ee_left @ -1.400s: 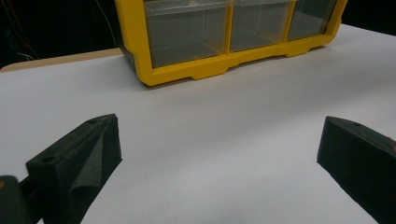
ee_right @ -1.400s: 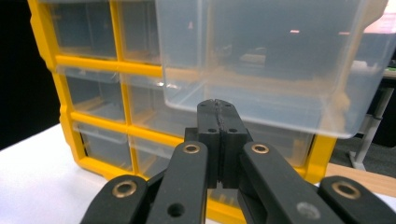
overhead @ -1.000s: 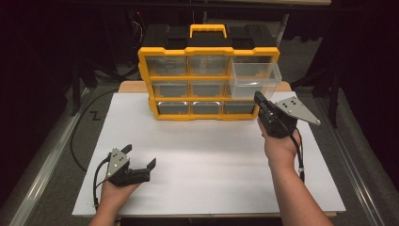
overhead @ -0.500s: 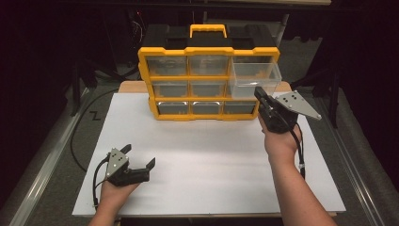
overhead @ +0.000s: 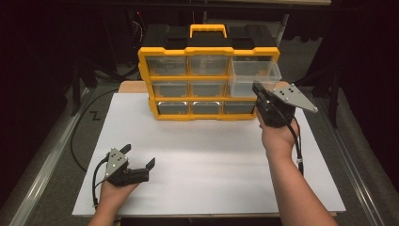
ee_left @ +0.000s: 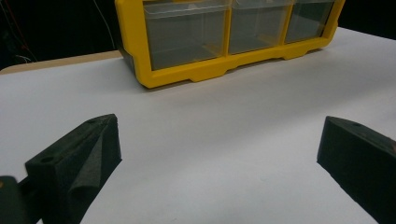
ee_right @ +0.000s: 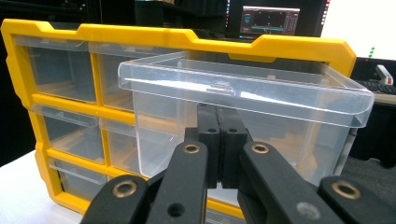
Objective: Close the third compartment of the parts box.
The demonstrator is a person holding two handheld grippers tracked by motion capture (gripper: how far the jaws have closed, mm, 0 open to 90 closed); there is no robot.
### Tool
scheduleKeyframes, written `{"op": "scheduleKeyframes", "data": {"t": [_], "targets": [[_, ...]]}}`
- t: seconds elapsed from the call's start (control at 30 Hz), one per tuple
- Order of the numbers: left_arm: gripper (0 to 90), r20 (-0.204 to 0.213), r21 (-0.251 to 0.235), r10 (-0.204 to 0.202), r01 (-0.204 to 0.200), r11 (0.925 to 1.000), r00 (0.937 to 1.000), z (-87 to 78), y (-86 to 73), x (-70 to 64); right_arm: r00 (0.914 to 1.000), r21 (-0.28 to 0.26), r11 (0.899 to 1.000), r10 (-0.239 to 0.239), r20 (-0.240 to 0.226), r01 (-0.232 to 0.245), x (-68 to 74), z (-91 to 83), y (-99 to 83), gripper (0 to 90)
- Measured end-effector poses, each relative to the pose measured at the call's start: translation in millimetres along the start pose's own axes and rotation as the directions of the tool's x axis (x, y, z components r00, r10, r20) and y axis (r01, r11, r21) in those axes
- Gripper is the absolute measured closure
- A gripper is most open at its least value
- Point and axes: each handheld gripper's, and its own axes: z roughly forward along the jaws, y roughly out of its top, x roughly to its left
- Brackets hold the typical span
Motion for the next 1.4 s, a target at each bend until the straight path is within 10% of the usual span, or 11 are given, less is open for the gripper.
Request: {"op": "scheduleKeyframes", "data": {"t": [1.4], "targets": [[0.4, 0.004, -0.002, 0.0, 0.0, 1.0, 1.0, -0.5, -1.0, 1.4, 0.9977, 0.055, 0.998, 0.008, 0.068, -0.012, -12.1, 48.2, 8.1, 90.0]]}}
